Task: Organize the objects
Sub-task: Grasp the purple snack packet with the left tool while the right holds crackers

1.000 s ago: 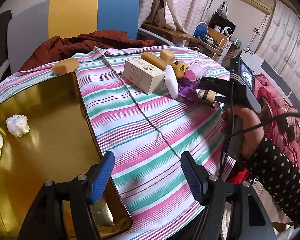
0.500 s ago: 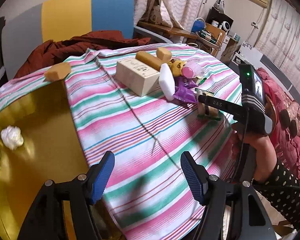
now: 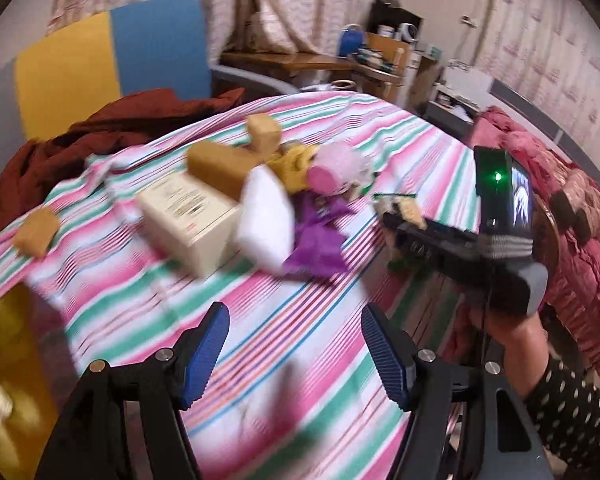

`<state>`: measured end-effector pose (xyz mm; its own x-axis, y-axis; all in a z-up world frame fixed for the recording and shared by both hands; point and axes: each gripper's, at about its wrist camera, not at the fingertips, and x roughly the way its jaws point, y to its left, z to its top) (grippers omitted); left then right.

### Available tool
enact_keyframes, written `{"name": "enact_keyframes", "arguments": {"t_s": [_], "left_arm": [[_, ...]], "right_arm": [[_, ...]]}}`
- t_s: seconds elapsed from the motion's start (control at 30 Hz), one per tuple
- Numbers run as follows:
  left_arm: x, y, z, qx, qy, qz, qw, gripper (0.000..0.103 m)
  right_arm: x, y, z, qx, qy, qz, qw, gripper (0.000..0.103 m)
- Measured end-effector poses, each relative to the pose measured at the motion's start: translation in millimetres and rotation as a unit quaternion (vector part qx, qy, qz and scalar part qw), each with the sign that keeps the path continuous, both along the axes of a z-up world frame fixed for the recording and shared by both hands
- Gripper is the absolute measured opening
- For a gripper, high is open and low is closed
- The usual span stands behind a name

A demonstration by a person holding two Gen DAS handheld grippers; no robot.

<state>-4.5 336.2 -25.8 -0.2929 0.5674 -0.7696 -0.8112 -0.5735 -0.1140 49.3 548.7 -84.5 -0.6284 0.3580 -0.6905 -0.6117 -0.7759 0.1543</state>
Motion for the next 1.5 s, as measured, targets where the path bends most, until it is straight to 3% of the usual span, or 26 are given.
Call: {"name": "enact_keyframes", "arguments": {"t_s": [0.23,0.3,0.43,0.5,0.6,0.77,1.27,1.5], "left_arm": [[-17,57,-18,-0.01,0.007,-0.068,0.9976,0.07],[-24,67,-25,-0.028,0.014,-0.065,0.9974,0.069],[-30,81,-33,-0.03,0.018,-0.08,0.9962,0.068],[-26,86,-36,-0.036,0.036,-0.091,0.9945,0.066],[-24,91,-48,-0.044,0.031,-0.104,0.9931,0.05],[-25,87,-61,-0.03,0.028,-0.098,0.9943,0.036],[5,57,-59,-0.028,0.088,-0.066,0.9935,0.036],[10,37,-57,-0.019,0.079,-0.02,0.9965,0.036]], "right_arm": [[2,-1,-4,-0.007,0.016,-0.001,1.0,0.049],[3,-1,-5,-0.007,0.02,-0.001,1.0,0.049],[3,-1,-7,-0.008,0.023,-0.002,1.0,0.049],[5,-1,-8,-0.007,0.024,-0.002,1.0,0.049],[3,0,-8,-0.008,0.026,-0.002,1.0,0.049],[3,-1,-9,-0.005,0.025,-0.003,1.0,0.049],[8,-7,-6,0.006,0.025,-0.005,1.0,0.048],[15,-10,-2,0.009,0.037,-0.009,0.999,0.042]]}}
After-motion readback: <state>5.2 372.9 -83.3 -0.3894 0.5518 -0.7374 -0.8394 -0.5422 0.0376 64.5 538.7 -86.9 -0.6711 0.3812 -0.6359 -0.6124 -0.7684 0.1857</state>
